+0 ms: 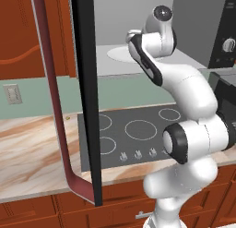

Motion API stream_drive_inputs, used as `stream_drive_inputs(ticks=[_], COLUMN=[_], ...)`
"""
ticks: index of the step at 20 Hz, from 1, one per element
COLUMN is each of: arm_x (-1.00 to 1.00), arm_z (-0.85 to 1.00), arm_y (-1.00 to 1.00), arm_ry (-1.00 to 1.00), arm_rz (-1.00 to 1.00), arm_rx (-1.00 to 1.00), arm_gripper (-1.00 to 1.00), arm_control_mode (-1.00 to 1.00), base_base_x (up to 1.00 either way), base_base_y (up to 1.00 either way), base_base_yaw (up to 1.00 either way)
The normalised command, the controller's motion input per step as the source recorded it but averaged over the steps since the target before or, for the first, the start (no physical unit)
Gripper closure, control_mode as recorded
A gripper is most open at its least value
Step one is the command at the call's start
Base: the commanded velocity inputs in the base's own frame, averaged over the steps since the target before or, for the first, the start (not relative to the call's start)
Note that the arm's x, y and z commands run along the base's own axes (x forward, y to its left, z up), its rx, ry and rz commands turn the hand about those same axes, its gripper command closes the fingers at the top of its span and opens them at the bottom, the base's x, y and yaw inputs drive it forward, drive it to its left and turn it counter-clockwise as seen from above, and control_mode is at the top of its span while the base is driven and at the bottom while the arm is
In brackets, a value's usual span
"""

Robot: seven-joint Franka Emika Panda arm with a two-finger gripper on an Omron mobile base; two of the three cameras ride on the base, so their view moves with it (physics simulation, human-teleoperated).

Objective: Place the sponge inside the microwave to prepare for sanitizing.

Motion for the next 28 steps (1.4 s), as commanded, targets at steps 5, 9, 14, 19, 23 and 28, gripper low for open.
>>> stream_drive_inputs(ticks=[5, 9, 14, 19, 23, 28], arm_x=[-0.48, -0.5, -0.52, -0.51, -0.46, -0.59], arm_z=[0.0, 0.01, 0.27, 0.35, 0.23, 0.09], arm_y=[0.0, 0.0, 0.0, 0.0, 0.0, 0.0], arm_ry=[-0.07, -0.08, -0.03, 0.0, 0.0, 0.01], arm_rz=[0.0, 0.0, 0.01, 0.0, 0.0, 0.0], arm_rx=[0.0, 0.0, 0.0, 0.0, 0.0, 0.0], arm_gripper=[-1.0, -1.0, -1.0, -1.0, -1.0, -1.0], arm_control_mode=[-1.0, -1.0, -1.0, -1.0, -1.0, -1.0], base_base_x=[0.0, 0.0, 0.0, 0.0, 0.0, 0.0], base_base_y=[0.0, 0.0, 0.0, 0.0, 0.0, 0.0], base_base_yaw=[0.0, 0.0, 0.0, 0.0, 0.0, 0.0])
